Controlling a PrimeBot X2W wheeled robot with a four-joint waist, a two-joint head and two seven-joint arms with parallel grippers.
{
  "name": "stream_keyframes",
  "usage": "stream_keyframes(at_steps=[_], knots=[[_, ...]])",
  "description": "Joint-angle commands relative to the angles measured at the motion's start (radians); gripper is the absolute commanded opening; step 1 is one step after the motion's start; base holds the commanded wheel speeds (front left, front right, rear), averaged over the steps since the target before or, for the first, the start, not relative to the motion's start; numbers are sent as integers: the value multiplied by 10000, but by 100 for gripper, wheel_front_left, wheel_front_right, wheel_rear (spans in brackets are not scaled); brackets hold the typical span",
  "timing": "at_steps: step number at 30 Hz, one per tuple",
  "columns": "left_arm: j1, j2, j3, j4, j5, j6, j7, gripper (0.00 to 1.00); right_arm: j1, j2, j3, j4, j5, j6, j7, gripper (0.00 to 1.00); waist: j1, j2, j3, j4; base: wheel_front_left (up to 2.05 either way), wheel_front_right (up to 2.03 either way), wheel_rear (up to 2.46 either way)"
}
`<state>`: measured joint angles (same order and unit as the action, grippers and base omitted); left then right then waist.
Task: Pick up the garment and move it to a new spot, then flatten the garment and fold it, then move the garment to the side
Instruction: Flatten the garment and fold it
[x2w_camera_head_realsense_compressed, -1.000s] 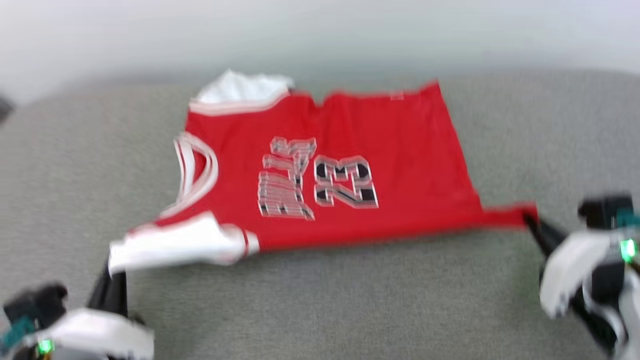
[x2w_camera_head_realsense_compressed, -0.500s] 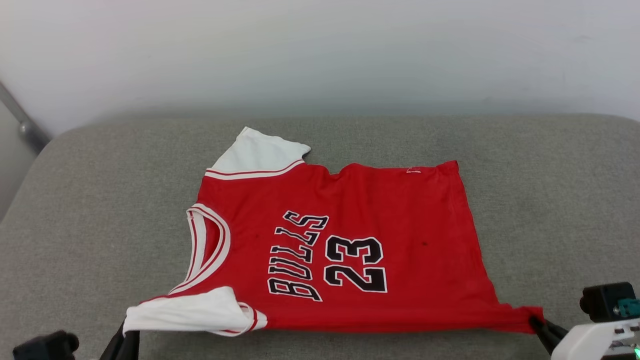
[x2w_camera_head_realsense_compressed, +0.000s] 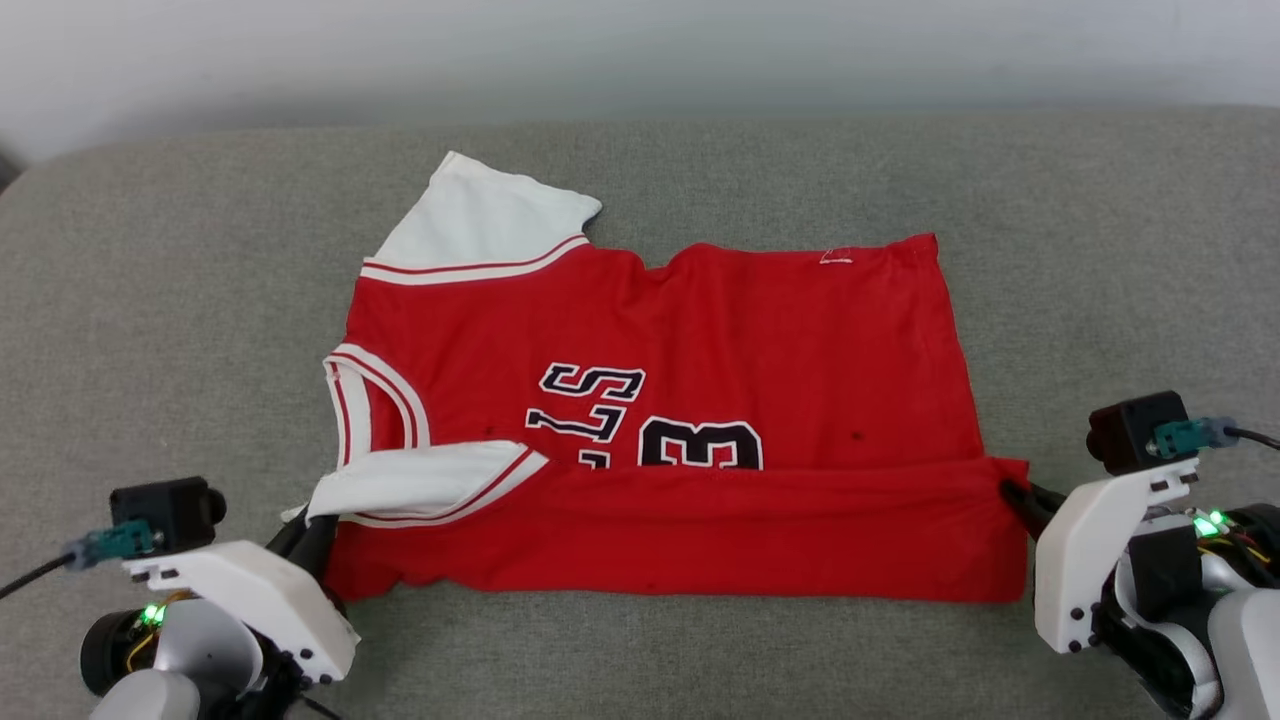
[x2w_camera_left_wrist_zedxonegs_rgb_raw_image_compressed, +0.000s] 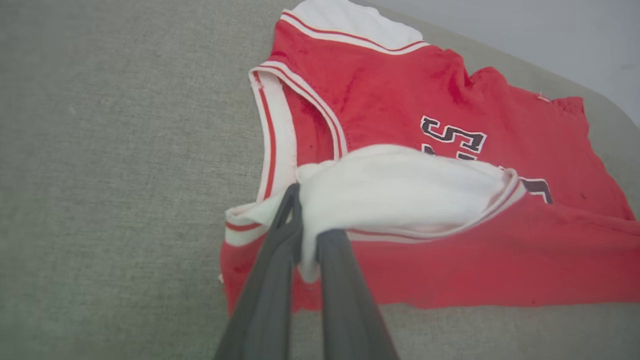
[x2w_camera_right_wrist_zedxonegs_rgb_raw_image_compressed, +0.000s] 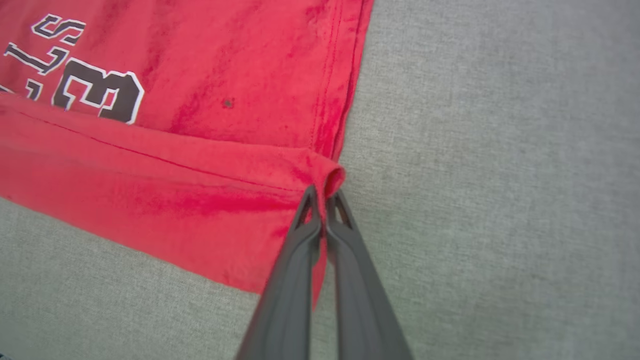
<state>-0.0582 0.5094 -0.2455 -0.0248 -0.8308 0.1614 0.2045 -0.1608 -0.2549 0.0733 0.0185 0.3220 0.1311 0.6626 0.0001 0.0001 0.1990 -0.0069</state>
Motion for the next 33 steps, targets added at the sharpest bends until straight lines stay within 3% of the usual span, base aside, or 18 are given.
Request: stream_keyframes(at_steps=[1, 6, 7, 8, 10, 11, 12, 18, 26, 29, 33], knots=[[-298, -49, -96, 204, 32, -120, 66, 0, -311, -68, 90, 255, -18, -9, -106, 0, -1, -1, 370, 67, 0, 0, 0], [-1031, -130, -566, 1196, -78, -635, 565, 0, -889, -86, 440, 1310, 47, -7, -589, 0, -1, -1, 715, 111, 0, 0, 0], [-1134, -188, -627, 1386, -118, -727, 626, 0, -981, -99, 494, 1501, 44, -7, -729, 10, -1, -1, 742, 116, 0, 0, 0], [-1220, -220, -686, 1530, -140, -804, 666, 9, -1024, -93, 552, 1711, 62, -7, -882, 34, -1, -1, 758, 119, 0, 0, 0], [-1349, -285, -753, 1804, -179, -927, 700, 41, -1020, -133, 800, 2087, 162, -7, -1164, 100, -1, -1, 754, 119, 0, 0, 0], [-1397, -332, -755, 1915, -201, -978, 633, 85, -1029, -144, 870, 2219, 248, -7, -1347, 100, -1, -1, 729, 116, 0, 0, 0], [-1414, -354, -759, 2016, -226, -1001, 583, 100, -1045, -187, 939, 2316, 276, -7, -1576, 100, -1, -1, 667, 109, 0, 0, 0], [-1127, -201, -440, 2048, -355, -1103, 160, 100, -585, -176, 728, 1898, 422, -7, -3234, 100, -1, -1, -54, 116, 0, 0, 0], [-328, 522, 183, 682, -284, -494, 80, 100, 850, 445, -89, 228, -256, -6, -5319, 100, -1, -1, -1264, -54, 0, 0, 0], [-161, 892, 248, 143, -353, -370, 497, 100, 1348, 807, -416, -371, -629, -7, -5778, 100, -1, -1, -1399, -165, 0, 0, 0], [-187, 1473, 15, -204, -661, -563, 1716, 100, 1875, 1227, -603, -1023, -1054, -7, -6014, 100, -1, -1, -1338, -421, 0, 0, 0]])
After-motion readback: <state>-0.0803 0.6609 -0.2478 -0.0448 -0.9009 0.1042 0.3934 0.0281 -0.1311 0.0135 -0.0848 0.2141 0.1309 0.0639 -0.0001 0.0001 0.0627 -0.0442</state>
